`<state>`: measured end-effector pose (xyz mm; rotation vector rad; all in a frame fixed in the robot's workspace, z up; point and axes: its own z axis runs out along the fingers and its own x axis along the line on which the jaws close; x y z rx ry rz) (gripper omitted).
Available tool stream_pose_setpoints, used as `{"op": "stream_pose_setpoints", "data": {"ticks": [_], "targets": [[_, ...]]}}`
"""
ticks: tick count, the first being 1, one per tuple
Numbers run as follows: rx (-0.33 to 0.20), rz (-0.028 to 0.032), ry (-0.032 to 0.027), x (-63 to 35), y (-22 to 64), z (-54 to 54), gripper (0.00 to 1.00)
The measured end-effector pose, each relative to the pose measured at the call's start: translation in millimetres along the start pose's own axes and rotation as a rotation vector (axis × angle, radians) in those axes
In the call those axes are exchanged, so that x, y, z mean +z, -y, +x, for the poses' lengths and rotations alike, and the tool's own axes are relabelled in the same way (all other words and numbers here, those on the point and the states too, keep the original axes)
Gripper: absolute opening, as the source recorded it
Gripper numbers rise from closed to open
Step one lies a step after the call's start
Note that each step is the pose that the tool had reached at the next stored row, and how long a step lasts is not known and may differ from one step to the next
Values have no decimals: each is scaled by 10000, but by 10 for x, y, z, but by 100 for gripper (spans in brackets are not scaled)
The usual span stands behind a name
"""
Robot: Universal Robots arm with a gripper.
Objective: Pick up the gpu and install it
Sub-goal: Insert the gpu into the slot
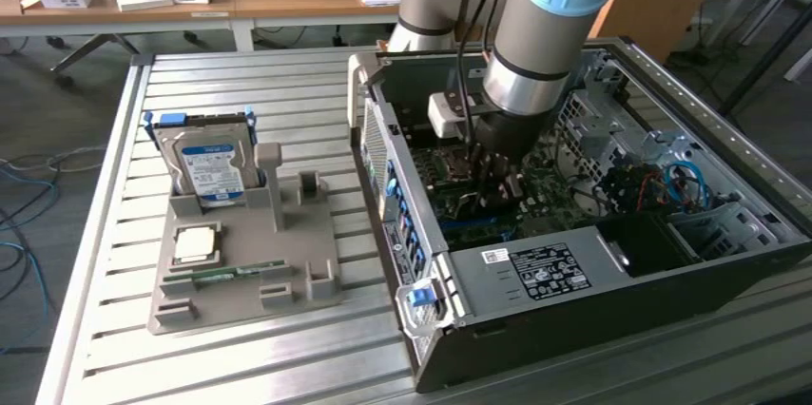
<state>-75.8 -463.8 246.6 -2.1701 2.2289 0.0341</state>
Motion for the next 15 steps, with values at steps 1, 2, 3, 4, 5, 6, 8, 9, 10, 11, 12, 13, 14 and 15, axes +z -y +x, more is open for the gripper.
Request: {"op": "stream_pose_setpoints", "data": {"ticks": [1, 2, 3, 4, 5, 6, 8, 9, 10, 11, 12, 13, 14, 15], "targets": [[0, 0, 1, -11, 0, -1, 34], [0, 0, 1, -25, 0, -1, 34], [0, 0, 1, -41, 0, -2, 34], [0, 0, 1, -58, 0, -2, 34], [0, 0, 0, -77, 1, -3, 34], [0, 0, 0, -100, 1, -4, 34], [0, -1, 0, -153, 2, -7, 34], [0, 0, 2, -182, 2, -8, 34], [1, 0, 1, -213, 2, -10, 34], [0, 1, 1, -248, 3, -11, 34], [-1, 0, 1, -282, 3, -13, 34], [0, 0, 1, -317, 3, -14, 34], [0, 0, 0, -352, 4, -16, 34], [-1, 0, 0, -387, 4, -17, 34]]}}
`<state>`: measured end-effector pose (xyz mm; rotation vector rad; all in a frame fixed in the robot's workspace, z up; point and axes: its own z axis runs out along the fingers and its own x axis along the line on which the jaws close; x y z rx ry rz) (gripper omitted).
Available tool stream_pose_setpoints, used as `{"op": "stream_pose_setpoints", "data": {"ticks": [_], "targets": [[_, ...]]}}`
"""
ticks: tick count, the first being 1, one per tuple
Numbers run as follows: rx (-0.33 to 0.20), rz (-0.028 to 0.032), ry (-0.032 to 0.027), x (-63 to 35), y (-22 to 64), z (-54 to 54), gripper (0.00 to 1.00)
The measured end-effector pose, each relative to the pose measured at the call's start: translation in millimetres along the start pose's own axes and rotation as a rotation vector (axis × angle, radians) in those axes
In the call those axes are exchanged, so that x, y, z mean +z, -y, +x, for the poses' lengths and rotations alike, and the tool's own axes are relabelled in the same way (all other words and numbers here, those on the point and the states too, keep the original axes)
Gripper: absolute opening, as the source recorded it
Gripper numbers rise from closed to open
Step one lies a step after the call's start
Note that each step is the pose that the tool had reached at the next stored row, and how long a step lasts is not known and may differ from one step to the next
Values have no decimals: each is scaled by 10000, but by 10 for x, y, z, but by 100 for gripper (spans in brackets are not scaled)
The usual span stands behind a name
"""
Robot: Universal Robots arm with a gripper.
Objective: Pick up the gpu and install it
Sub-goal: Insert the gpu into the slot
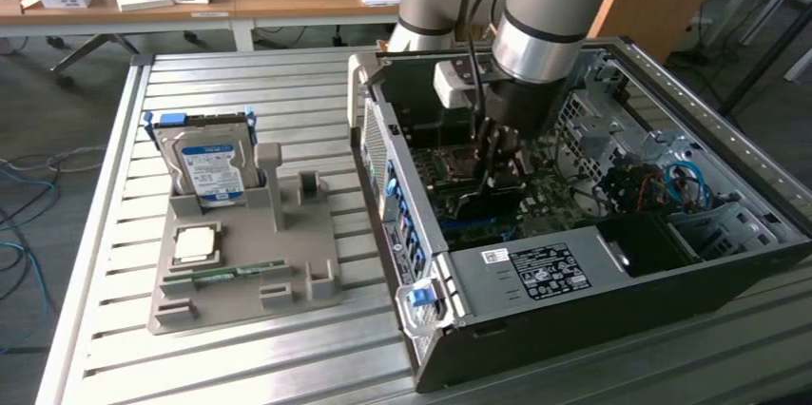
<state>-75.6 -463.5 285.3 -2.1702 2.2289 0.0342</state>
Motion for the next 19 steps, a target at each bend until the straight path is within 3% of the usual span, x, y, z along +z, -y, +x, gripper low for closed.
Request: {"op": "stream_pose_setpoints", "data": {"ticks": [12, 15, 19], "targets": [[-1, 0, 0, -424, 3, -19, 34], [0, 0, -1, -495, 3, -22, 34], [0, 1, 2, -502, 4, -22, 34]]}}
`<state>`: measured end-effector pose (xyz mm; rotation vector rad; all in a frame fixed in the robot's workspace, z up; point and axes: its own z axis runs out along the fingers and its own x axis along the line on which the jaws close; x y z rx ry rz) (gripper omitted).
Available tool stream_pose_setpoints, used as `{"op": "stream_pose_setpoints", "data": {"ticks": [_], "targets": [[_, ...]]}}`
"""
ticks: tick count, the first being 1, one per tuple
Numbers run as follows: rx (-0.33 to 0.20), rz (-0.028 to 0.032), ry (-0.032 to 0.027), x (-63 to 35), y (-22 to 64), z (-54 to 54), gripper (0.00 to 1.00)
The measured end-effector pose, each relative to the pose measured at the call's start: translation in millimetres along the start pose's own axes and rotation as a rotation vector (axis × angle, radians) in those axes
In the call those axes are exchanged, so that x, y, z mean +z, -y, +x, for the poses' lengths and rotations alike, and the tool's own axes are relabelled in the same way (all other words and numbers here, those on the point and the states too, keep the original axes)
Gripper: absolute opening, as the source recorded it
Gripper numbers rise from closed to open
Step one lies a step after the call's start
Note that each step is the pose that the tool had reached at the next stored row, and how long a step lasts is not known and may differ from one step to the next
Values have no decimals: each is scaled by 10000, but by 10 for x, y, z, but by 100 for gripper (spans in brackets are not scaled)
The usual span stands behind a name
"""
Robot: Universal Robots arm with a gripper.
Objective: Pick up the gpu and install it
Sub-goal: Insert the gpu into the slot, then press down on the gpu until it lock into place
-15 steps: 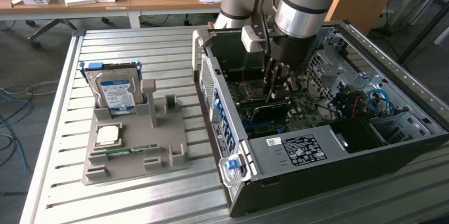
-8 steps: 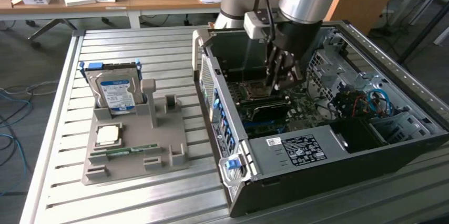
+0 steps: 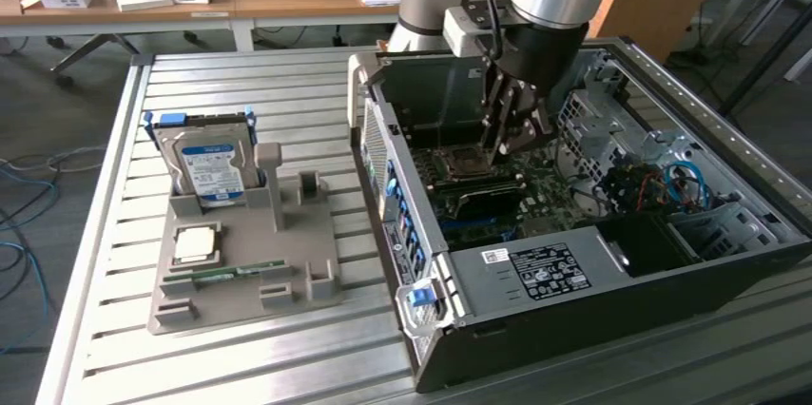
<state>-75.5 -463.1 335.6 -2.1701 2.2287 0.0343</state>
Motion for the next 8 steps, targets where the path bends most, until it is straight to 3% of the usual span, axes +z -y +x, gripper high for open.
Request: {"op": "stream_pose_setpoints", "data": {"ticks": [8], "targets": [[0, -1, -2, -1, 0, 0, 34]]}}
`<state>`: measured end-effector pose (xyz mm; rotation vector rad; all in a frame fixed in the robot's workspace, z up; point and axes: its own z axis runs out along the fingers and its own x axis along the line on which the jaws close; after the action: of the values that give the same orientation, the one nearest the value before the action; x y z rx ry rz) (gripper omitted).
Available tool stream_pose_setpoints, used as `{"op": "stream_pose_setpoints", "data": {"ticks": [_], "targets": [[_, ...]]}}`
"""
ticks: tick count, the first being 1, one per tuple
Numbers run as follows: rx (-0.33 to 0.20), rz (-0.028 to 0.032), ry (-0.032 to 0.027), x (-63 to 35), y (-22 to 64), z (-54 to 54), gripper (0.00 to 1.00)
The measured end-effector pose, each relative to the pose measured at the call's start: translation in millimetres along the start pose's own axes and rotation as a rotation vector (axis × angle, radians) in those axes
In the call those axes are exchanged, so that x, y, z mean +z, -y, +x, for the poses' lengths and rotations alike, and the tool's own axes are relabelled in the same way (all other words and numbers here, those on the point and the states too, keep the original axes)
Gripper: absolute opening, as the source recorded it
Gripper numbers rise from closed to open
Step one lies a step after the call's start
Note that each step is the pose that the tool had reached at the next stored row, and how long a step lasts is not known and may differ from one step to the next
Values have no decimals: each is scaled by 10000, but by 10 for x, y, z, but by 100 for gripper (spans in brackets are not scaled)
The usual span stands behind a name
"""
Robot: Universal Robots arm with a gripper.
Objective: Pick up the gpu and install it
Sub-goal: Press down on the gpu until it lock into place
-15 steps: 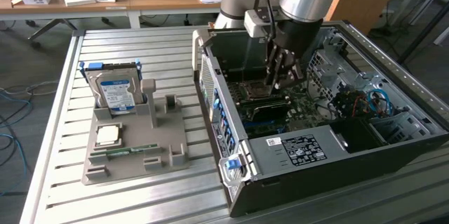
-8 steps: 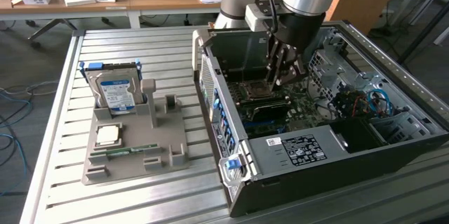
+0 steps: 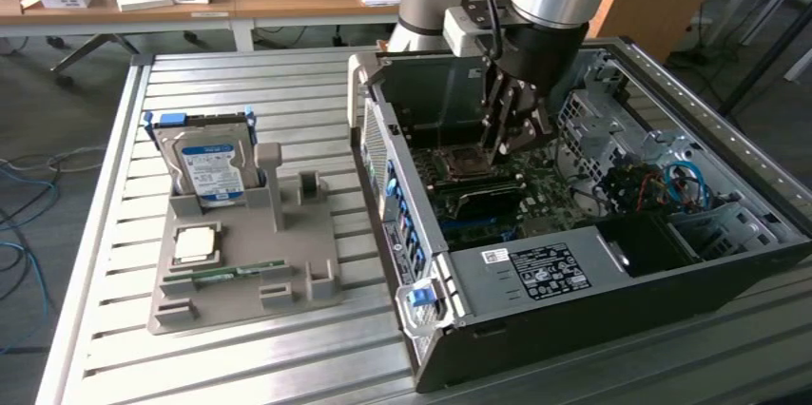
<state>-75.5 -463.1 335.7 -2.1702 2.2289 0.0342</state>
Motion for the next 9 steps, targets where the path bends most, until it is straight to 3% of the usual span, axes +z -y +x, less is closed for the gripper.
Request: {"op": "stream_pose_setpoints", "data": {"ticks": [5, 9], "targets": [[0, 0, 0, 0, 0, 0, 32], [1, 0, 0, 0, 0, 0, 14]]}}
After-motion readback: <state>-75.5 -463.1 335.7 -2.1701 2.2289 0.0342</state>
